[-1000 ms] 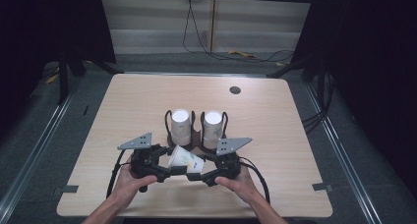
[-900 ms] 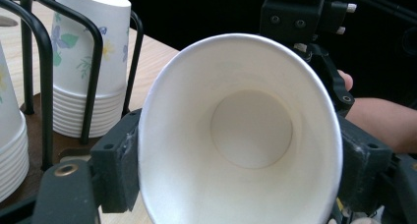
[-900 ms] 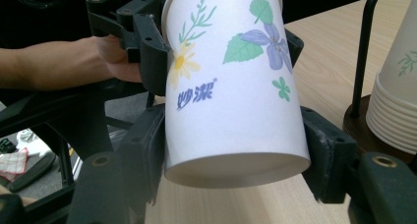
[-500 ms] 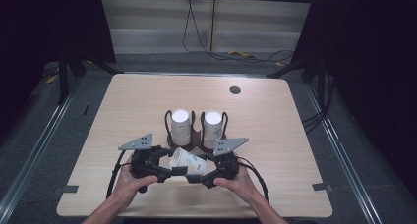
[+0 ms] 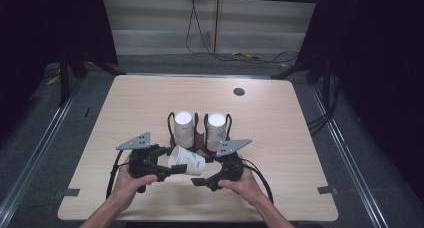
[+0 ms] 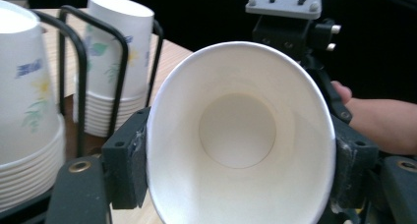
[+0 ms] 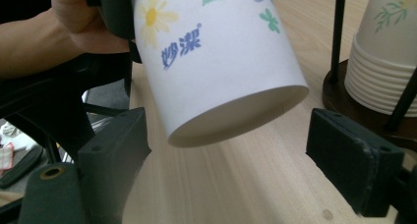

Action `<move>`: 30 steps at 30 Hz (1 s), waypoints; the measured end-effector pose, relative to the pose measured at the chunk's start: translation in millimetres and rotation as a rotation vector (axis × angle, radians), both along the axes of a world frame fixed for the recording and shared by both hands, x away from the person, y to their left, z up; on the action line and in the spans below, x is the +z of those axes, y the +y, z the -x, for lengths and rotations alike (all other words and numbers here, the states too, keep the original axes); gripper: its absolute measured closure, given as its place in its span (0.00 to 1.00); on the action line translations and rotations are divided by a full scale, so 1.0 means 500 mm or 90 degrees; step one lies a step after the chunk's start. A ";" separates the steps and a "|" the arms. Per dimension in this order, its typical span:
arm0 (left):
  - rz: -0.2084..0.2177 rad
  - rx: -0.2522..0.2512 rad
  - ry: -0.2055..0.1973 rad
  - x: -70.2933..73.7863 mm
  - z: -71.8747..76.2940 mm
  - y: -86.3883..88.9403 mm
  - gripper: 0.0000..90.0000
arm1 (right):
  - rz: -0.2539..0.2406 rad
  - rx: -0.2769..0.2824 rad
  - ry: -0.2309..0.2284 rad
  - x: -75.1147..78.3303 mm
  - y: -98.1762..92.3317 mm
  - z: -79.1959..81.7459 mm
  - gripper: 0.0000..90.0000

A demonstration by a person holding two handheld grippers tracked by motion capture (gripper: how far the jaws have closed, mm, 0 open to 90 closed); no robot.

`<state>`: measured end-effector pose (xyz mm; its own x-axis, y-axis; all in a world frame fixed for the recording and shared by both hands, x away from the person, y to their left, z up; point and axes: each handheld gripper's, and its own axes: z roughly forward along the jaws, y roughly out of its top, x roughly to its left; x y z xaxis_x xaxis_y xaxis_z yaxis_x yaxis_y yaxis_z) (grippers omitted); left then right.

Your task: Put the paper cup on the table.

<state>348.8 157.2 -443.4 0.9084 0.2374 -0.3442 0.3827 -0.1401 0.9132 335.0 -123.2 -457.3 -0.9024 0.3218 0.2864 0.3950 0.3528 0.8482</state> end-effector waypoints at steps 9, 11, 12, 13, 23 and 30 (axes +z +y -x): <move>-0.023 0.022 0.013 -0.003 -0.005 0.009 0.29 | -0.002 -0.025 0.003 0.005 -0.021 -0.003 0.18; -0.046 0.030 0.015 -0.007 -0.006 0.009 0.29 | 0.000 -0.032 0.002 0.005 -0.026 -0.004 0.18; -0.050 0.031 0.016 -0.008 -0.007 0.009 0.29 | 0.001 -0.037 0.003 0.005 -0.029 -0.004 0.18; -0.055 0.031 0.014 -0.009 -0.008 0.010 0.29 | 0.001 -0.040 0.002 0.005 -0.031 -0.005 0.18; -0.076 0.052 0.002 -0.008 -0.015 0.025 0.29 | 0.004 -0.076 0.007 0.004 -0.053 -0.004 0.19; -0.079 0.050 -0.009 -0.005 -0.011 0.032 0.29 | 0.023 -0.098 -0.003 0.008 -0.060 0.000 0.20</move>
<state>354.2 172.9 -445.7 0.8901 0.3478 -0.2945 0.3835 -0.2226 0.8963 335.3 -153.4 -453.4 -0.8426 0.4670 0.2682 0.4434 0.3187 0.8378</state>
